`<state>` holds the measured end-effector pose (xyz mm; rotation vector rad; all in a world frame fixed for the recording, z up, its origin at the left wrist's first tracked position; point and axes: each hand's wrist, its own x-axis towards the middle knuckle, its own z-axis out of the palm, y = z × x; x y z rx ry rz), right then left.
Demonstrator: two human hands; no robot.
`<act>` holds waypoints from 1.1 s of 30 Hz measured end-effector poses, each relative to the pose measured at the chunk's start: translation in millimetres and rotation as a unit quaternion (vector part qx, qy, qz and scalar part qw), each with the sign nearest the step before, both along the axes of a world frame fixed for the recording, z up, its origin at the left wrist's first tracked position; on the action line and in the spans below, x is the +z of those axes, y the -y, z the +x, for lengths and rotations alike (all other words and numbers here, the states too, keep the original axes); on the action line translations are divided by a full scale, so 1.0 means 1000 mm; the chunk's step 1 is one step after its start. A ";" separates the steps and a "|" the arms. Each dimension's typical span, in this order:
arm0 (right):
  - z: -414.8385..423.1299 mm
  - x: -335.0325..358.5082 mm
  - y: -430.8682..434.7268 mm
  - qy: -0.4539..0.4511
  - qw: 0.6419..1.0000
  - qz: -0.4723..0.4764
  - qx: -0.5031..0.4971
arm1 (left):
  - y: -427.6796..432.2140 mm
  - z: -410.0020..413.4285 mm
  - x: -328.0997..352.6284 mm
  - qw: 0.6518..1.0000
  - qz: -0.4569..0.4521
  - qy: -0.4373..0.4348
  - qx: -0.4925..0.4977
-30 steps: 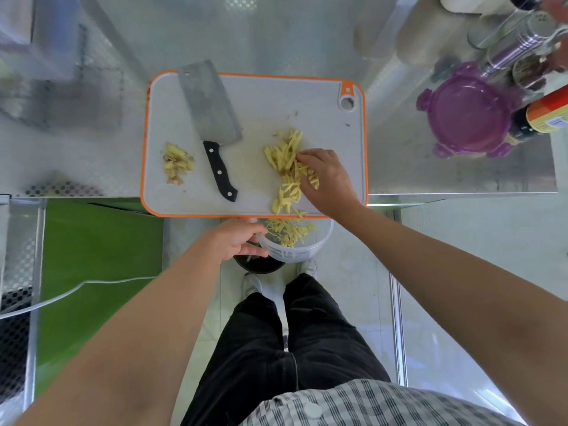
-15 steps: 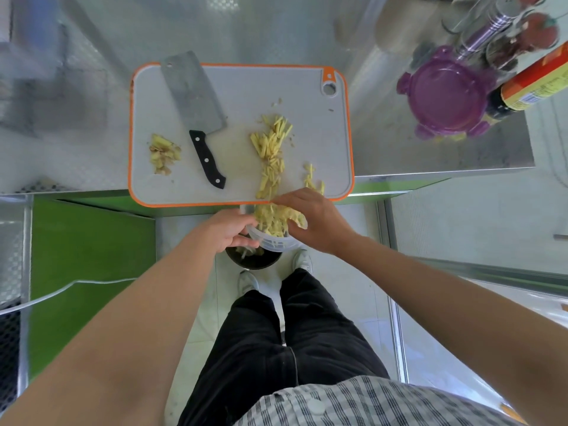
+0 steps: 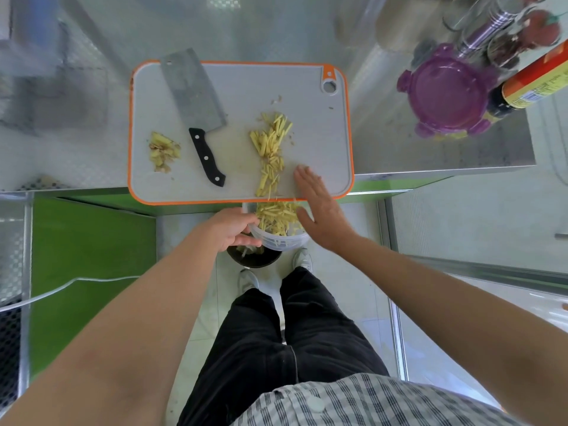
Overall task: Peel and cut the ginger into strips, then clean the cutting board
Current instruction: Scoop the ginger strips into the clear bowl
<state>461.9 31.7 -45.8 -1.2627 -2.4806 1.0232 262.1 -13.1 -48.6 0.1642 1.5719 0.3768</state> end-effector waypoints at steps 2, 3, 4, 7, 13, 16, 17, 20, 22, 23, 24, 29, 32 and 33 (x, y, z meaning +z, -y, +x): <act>0.000 0.008 0.015 -0.029 0.998 -0.028 0.054 | 0.000 0.001 0.000 1.000 0.000 -0.001 0.003; 0.000 0.010 0.019 -0.044 0.996 -0.037 0.073 | 0.000 0.000 0.001 1.000 0.000 -0.001 0.005; 0.000 0.012 0.020 -0.058 0.995 -0.036 0.078 | -0.001 0.000 0.001 1.000 -0.001 0.000 0.006; 0.001 0.011 0.013 -0.072 0.996 -0.020 0.048 | 0.001 -0.002 0.001 1.000 0.000 0.005 -0.005; -0.011 0.020 -0.013 -0.097 0.995 0.006 0.010 | 0.001 -0.009 0.001 1.000 0.000 0.017 -0.019; -0.029 0.019 -0.046 -0.083 0.996 0.010 -0.025 | -0.002 -0.013 0.002 1.000 -0.009 0.023 -0.020; -0.035 0.018 -0.056 -0.077 0.996 0.004 -0.036 | -0.003 -0.014 0.002 0.999 -0.011 0.025 -0.017; -0.051 0.015 -0.082 -0.061 0.997 -0.001 -0.055 | -0.008 -0.020 0.001 0.999 -0.014 0.033 -0.005; -0.061 0.015 -0.095 -0.043 0.997 -0.011 -0.069 | -0.009 -0.023 -0.001 0.999 -0.013 0.035 -0.006; -0.066 0.015 -0.101 -0.032 0.996 -0.019 -0.077 | -0.009 -0.024 -0.003 0.999 -0.011 0.037 -0.010; -0.071 0.015 -0.106 -0.020 0.996 -0.030 -0.083 | -0.008 -0.025 -0.005 0.999 -0.010 0.038 -0.014; -0.084 0.008 -0.110 0.034 0.996 -0.071 -0.042 | -0.008 -0.027 -0.009 0.999 -0.006 0.046 -0.014; -0.076 0.008 -0.096 -0.011 0.998 -0.064 0.000 | -0.008 -0.027 -0.008 0.998 -0.007 0.057 -0.018; -0.072 0.009 -0.090 -0.025 0.998 -0.060 -0.001 | -0.008 -0.027 -0.007 0.998 -0.006 0.057 -0.017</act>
